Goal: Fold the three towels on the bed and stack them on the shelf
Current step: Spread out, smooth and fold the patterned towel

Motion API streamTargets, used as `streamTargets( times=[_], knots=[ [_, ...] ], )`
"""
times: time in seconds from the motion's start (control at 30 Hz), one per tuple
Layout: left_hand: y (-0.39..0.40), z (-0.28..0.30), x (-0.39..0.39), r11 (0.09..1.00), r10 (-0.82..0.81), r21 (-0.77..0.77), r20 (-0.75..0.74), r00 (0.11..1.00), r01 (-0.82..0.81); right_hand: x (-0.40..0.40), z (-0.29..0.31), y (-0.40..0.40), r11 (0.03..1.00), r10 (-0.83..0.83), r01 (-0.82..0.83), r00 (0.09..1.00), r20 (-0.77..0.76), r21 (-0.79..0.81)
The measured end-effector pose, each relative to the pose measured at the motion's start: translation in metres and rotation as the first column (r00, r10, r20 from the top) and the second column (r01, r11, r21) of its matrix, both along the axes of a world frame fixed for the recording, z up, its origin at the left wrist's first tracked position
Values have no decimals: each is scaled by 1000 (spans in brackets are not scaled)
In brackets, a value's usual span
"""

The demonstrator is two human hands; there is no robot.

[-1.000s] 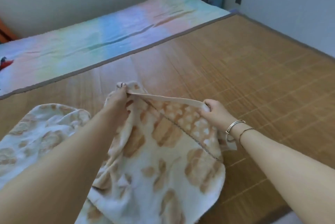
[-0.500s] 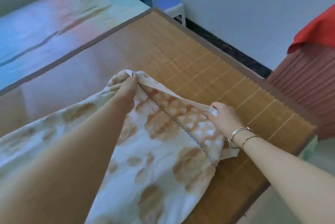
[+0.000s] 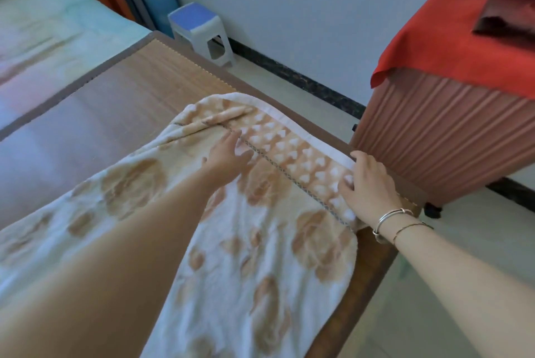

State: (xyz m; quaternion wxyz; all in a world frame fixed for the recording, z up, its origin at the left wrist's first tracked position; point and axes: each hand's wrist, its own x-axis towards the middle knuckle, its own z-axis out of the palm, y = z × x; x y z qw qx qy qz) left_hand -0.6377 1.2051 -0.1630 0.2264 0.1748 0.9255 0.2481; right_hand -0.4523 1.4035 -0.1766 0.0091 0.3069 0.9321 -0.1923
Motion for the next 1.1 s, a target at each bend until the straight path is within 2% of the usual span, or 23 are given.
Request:
streamTargets(
  times=[0.07, 0.13, 0.2, 0.3, 0.43, 0.53, 0.77, 0.93, 1.1],
  knots=[
    [-7, -10, 16, 987, -111, -120, -12, 994, 108, 10, 0, -1, 997, -66, 67, 998, 22, -34],
    [-14, -16, 33, 977, -165, -138, 11, 986, 165, 17, 4, -6, 982, -143, 141, 990, -9, -124],
    [-19, -20, 48, 974, -167, -149, 37, 985, 170, 21, 5, -10, 988, -127, 121, 991, -50, -101],
    [-24, -24, 62, 962, -182, -193, 63, 981, 191, 22, 7, -11, 995, -62, 66, 997, -51, 78],
    [-35, -24, 70, 959, -190, -203, 68, 979, 200, 27, 13, -1, 905, -122, 63, 986, 116, 422],
    [-52, -21, 71, 965, -156, -203, 68, 985, 166, 24, 20, -10, 861, -77, 4, 990, 121, 508],
    [-153, -16, 61, 971, 14, -240, 29, 999, -7, -25, 28, -120, 890, 269, -317, 945, 186, 326],
    [-262, -13, 40, 944, 201, -260, -38, 979, -203, -77, 25, -219, 847, 481, -490, 872, 94, 209],
    [-339, -12, 16, 918, 326, -182, -156, 932, -351, -121, 17, -287, 811, 575, -567, 818, -19, 143]
  ],
)
